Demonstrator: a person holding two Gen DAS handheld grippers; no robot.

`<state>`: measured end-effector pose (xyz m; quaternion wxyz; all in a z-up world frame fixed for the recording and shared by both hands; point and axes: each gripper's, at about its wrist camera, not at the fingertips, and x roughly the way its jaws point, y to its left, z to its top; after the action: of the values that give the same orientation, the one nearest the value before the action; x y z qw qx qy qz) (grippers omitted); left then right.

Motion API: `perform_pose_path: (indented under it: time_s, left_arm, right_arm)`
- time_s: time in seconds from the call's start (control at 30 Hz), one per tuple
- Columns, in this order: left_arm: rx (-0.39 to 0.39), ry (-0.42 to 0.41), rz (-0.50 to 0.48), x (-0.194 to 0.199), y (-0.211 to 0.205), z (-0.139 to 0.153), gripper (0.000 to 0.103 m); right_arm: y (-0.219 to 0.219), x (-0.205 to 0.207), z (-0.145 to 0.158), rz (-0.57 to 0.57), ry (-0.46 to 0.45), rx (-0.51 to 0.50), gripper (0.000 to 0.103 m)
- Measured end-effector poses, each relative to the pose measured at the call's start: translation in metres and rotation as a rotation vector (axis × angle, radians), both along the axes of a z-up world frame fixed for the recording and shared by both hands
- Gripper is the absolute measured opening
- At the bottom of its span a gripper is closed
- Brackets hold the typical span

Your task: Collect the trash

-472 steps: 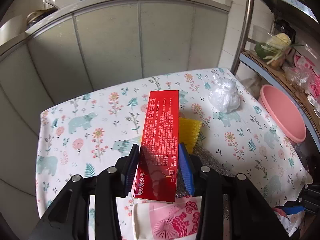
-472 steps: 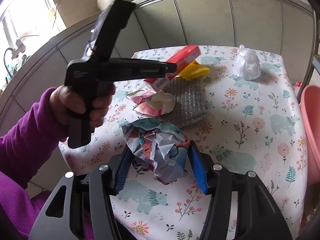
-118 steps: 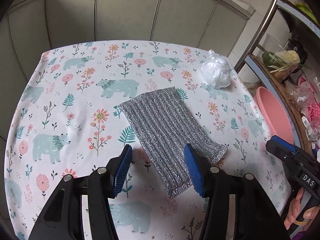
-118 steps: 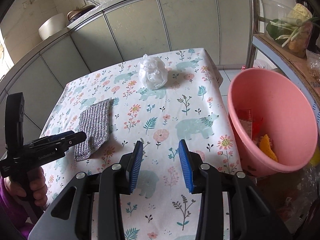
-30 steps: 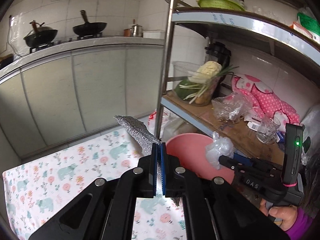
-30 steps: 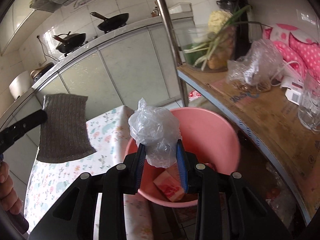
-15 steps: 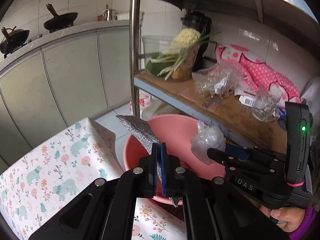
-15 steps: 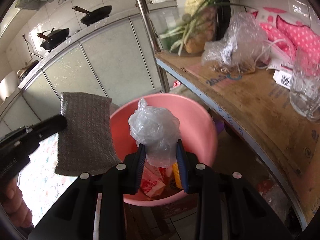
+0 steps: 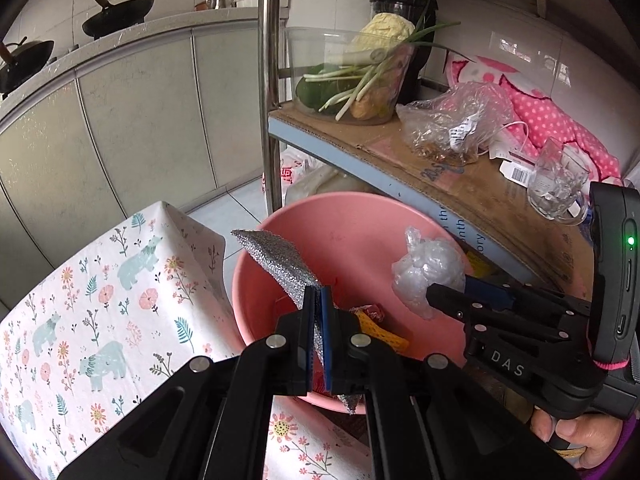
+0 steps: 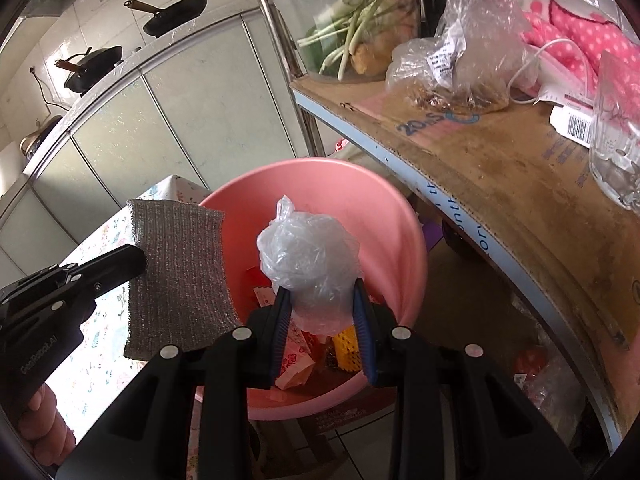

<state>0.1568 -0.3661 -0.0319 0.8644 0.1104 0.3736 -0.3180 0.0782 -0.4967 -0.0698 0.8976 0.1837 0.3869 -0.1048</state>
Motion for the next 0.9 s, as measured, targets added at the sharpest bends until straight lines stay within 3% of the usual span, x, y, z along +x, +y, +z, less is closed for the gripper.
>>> perform_pose_path:
  time_s: [0.2, 0.43, 0.57, 0.73, 0.8, 0.9]
  left_arm:
    - [0.010, 0.015, 0.000, 0.003, 0.000, -0.006, 0.003]
    - [-0.006, 0.031, 0.016, 0.005, 0.002, -0.007, 0.005]
    - [-0.016, 0.038, 0.019, 0.006, 0.004, -0.006, 0.018]
    - [-0.016, 0.047, 0.026, 0.005, 0.007, -0.004, 0.023]
    - [-0.023, 0.046, 0.031, 0.004, 0.009, -0.003, 0.040]
    - [-0.029, 0.037, 0.031, 0.001, 0.011, 0.001, 0.040]
  right_arm:
    - [0.001, 0.007, -0.004, -0.005, 0.028, -0.003, 0.034]
    - [-0.001, 0.012, -0.008, -0.013, 0.046, -0.004, 0.045]
    - [0.001, 0.012, -0.007, -0.011, 0.046, -0.008, 0.046]
    - [0.003, 0.010, -0.004, -0.007, 0.041, -0.013, 0.046]
    - [0.004, 0.008, -0.002, -0.004, 0.038, -0.016, 0.046]
    - [0.006, 0.006, 0.002, 0.001, 0.032, -0.020, 0.046]
